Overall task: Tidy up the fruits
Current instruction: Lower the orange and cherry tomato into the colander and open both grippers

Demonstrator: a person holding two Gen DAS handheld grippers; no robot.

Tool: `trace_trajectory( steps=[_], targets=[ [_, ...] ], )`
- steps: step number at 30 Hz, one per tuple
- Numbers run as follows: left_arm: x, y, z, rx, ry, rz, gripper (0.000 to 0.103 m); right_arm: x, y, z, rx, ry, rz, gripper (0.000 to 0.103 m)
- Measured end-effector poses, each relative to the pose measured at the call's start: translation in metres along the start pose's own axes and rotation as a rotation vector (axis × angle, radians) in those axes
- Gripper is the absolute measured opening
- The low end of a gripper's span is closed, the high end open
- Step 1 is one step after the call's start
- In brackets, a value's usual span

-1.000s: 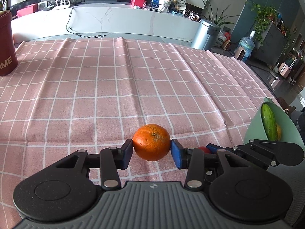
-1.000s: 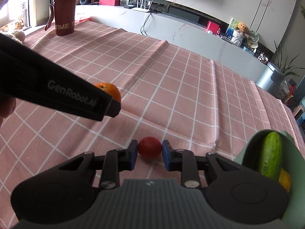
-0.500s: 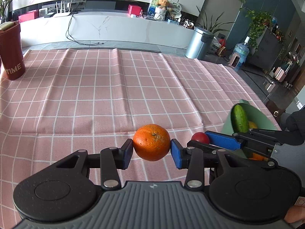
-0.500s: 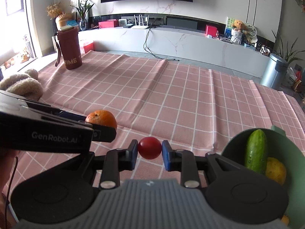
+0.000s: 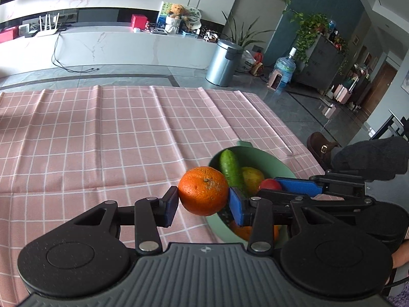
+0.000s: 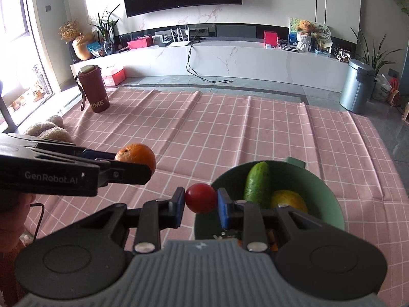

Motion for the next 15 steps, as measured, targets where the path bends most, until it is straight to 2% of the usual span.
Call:
trace_trajectory(
  steps=[5, 9, 15],
  targets=[
    [0.037, -0.004, 0.029, -0.068, 0.068, 0.032, 0.048, 0.044, 0.011, -0.021, -0.054, 0.029, -0.003, 0.023],
    [0.057, 0.001, 0.062, -0.14, 0.095, 0.047, 0.048, 0.08, 0.027, -0.024, -0.108, 0.039, 0.015, 0.023],
    [0.077, 0.014, 0.099, -0.224, 0.147, 0.028, 0.048, 0.103, 0.039, -0.015, -0.161, 0.039, -0.047, 0.023]
  ],
)
Point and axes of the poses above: each gripper's, at about its wrist camera, not at the fingertips, and z roughly the way its jaws point, x to its right, y to its underside, the point moved 10 cm from there along z, roughly the way its jaws point, and after that the axes turned 6 degrees about -x, right-handed, at the moved point
